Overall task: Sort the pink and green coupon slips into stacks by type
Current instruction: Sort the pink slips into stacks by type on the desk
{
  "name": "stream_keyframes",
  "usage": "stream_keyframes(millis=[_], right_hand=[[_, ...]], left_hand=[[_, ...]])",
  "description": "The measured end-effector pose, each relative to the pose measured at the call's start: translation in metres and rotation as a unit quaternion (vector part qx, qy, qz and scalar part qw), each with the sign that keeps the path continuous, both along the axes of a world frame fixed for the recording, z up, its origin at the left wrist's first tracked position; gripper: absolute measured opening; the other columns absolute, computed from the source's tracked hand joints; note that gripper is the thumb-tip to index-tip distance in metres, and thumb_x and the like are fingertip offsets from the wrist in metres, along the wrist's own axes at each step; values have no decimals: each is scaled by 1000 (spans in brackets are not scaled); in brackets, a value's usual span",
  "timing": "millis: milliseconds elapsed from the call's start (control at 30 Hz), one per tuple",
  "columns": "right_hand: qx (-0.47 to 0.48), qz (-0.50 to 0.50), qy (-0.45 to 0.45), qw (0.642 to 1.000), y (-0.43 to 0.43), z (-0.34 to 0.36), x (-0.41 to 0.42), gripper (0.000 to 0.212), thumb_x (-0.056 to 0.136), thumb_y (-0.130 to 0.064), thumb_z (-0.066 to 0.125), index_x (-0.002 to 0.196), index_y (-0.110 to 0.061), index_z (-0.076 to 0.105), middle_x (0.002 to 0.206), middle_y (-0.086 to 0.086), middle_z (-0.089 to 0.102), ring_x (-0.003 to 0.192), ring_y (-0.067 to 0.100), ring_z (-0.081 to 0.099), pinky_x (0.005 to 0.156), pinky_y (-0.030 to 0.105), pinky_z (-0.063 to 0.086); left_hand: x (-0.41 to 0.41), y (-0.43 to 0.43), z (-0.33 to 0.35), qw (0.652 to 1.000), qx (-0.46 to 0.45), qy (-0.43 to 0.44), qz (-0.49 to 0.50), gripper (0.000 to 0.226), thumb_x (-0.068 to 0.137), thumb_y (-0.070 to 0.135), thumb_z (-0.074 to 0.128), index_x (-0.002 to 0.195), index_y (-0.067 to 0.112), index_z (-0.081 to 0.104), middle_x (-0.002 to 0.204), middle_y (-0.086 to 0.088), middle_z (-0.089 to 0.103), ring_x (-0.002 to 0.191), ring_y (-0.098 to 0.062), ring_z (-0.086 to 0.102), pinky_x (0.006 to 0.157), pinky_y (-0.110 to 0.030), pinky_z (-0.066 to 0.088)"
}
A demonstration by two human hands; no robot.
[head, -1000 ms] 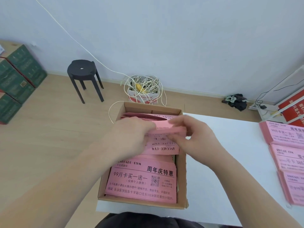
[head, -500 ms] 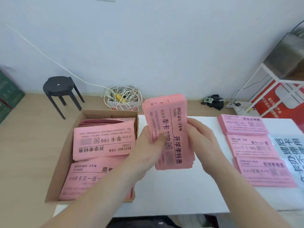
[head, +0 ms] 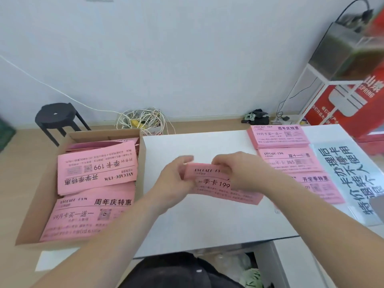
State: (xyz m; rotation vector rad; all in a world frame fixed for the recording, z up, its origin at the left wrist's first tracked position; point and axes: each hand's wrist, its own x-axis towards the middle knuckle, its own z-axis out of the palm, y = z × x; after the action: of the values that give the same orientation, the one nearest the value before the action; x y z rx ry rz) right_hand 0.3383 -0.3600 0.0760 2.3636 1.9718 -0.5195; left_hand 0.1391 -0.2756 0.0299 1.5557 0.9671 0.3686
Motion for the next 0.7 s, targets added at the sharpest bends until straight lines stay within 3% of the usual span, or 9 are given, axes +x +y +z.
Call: stream_keyframes(millis=[100, 167, 233, 333, 400, 467, 567, 633, 700], right_hand=[[28, 45, -61, 997, -1, -13, -6, 28, 94, -33, 56, 121, -40, 52, 102, -12, 63, 95, 19, 61, 74, 35, 50], [96, 18, -29, 995, -11, -31, -6, 31, 96, -28, 56, 125, -37, 58, 107, -11, 66, 100, 20, 61, 81, 36, 48], [150, -52, 3, 987, -27, -57, -1, 31, 93, -24, 61, 123, -30, 65, 105, -8, 69, 103, 22, 61, 99, 38, 45], [177, -135, -47, 974, -46, -88, 17, 30, 85, -19, 70, 114, -26, 70, 105, -6, 66, 113, 25, 58, 119, 50, 31], [180, -171, -34, 968, -52, -95, 29, 27, 86, -17, 70, 112, -25, 71, 110, -5, 63, 116, 24, 54, 114, 50, 37], [165, -229, 89, 955, -54, -90, 32, 22, 92, -14, 65, 109, -26, 69, 111, -7, 61, 106, 19, 55, 92, 34, 47], [184, -361, 338, 850, -52, -83, 26, 23, 95, -7, 58, 101, -27, 67, 99, -5, 68, 87, 16, 61, 62, 19, 47], [213, -399, 387, 804, -53, -85, 21, 24, 97, -4, 55, 105, -25, 65, 98, -3, 68, 85, 15, 62, 59, 14, 47], [234, -383, 377, 810, -52, -85, 18, 24, 98, -5, 52, 108, -25, 62, 96, -4, 67, 83, 13, 62, 59, 13, 47]], left_hand=[[3, -9, -10, 994, 107, 27, 10, 31, 88, 0, 61, 95, 28, 71, 86, 9, 71, 79, -9, 64, 64, -19, 51], [1, -12, -25, 987, 154, 38, 27, 32, 89, 1, 57, 92, 30, 70, 84, 14, 70, 80, -7, 63, 67, -21, 50], [-2, -17, -46, 987, 148, 37, 47, 33, 91, 0, 57, 92, 30, 69, 84, 15, 69, 79, -8, 61, 67, -22, 48], [-3, -26, -69, 989, 110, 32, 91, 28, 93, 3, 62, 92, 31, 66, 85, 15, 69, 80, -6, 62, 69, -25, 47], [-1, -25, -72, 989, 99, 28, 108, 25, 92, 6, 65, 94, 31, 65, 88, 17, 70, 86, -4, 63, 73, -25, 49], [-2, -23, -72, 986, 112, 45, 111, 22, 90, 11, 68, 98, 32, 66, 93, 17, 71, 94, -2, 62, 75, -22, 47], [-7, -20, -73, 973, 159, 131, 102, 18, 94, 22, 66, 108, 33, 64, 98, 13, 67, 92, -4, 59, 68, -20, 43], [-7, -17, -76, 976, 128, 153, 85, 14, 99, 26, 60, 112, 31, 61, 102, 11, 67, 91, -8, 62, 67, -26, 45], [-4, -17, -78, 986, 66, 139, 70, 14, 104, 25, 53, 117, 26, 59, 109, 9, 67, 97, -13, 63, 76, -30, 47]])
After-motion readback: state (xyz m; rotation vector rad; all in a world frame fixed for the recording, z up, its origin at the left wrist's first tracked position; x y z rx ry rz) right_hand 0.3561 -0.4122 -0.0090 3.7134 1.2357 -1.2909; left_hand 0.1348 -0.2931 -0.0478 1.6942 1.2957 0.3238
